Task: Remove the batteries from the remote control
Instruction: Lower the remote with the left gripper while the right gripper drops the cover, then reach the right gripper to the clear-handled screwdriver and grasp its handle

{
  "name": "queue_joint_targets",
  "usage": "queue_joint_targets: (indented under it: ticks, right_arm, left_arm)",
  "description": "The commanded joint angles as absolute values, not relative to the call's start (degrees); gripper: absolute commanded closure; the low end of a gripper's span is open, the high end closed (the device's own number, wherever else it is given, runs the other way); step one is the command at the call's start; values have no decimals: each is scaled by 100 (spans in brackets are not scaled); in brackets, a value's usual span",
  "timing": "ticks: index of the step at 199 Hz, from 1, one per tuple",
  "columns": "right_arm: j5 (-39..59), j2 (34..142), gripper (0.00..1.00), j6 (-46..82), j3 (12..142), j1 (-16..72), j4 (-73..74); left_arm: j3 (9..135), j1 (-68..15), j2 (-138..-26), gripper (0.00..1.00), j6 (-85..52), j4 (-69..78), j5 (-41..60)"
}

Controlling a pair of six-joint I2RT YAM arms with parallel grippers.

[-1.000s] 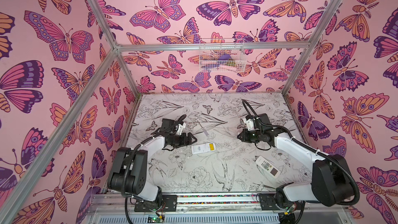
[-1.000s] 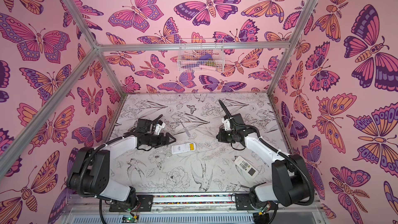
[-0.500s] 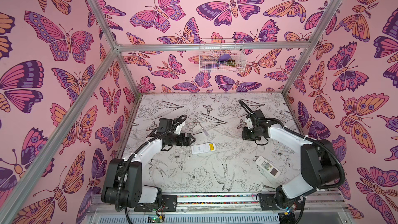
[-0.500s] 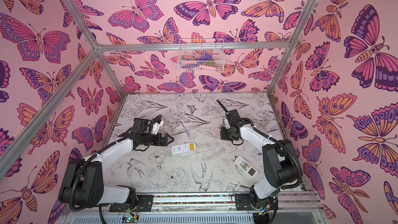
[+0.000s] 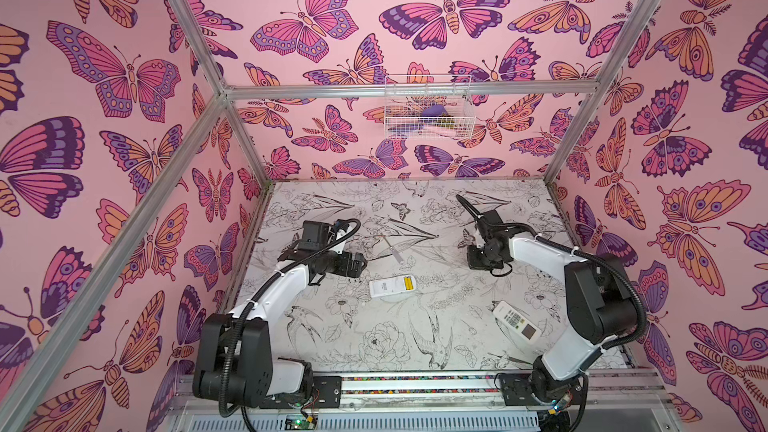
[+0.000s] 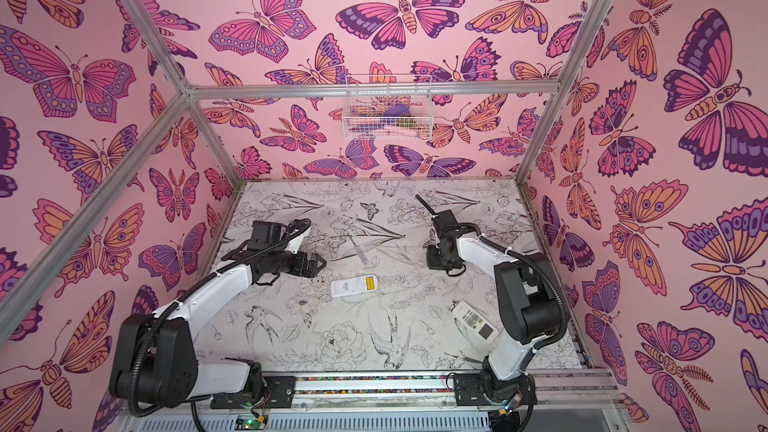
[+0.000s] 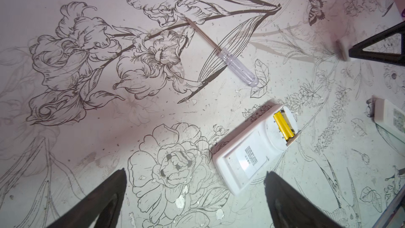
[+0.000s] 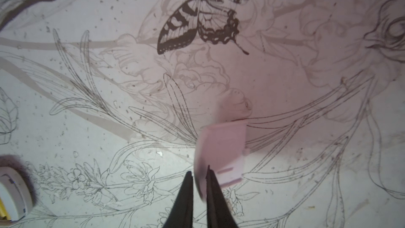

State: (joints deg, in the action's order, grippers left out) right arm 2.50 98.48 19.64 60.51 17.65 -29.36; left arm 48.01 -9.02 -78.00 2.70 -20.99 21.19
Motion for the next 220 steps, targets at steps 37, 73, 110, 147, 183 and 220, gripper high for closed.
queue_joint_targets:
  ticks: [37,73,110,147,183,220]
  right_arm:
    - [198,9937,78,1916,6141,1758,-3087]
    - [295,9705,76,1921,6220,1876,-3163]
    - [472,9676,72,1994,6425,2155,-3026]
    - [495,9990,64,1990,6812,2651,-2829]
    - [567,10405,53,1898,7252,3250,-2527]
    - [644,11150,46,1618,8208,3828,-2829]
  left_arm:
    - [4906,-872,-7655,0,474,-2297,1978]
    - [4980,-859,-7637,0,463,-2385,1936]
    - [4974,-836,-7607,0,440,-2367,1925]
    - [4908,-830,-7589,0,506,-2292,1906]
    - [4914,-835,-7572,0,536,-2308,1916]
    - [4931,-841,-7527,0,509,-2347,1969]
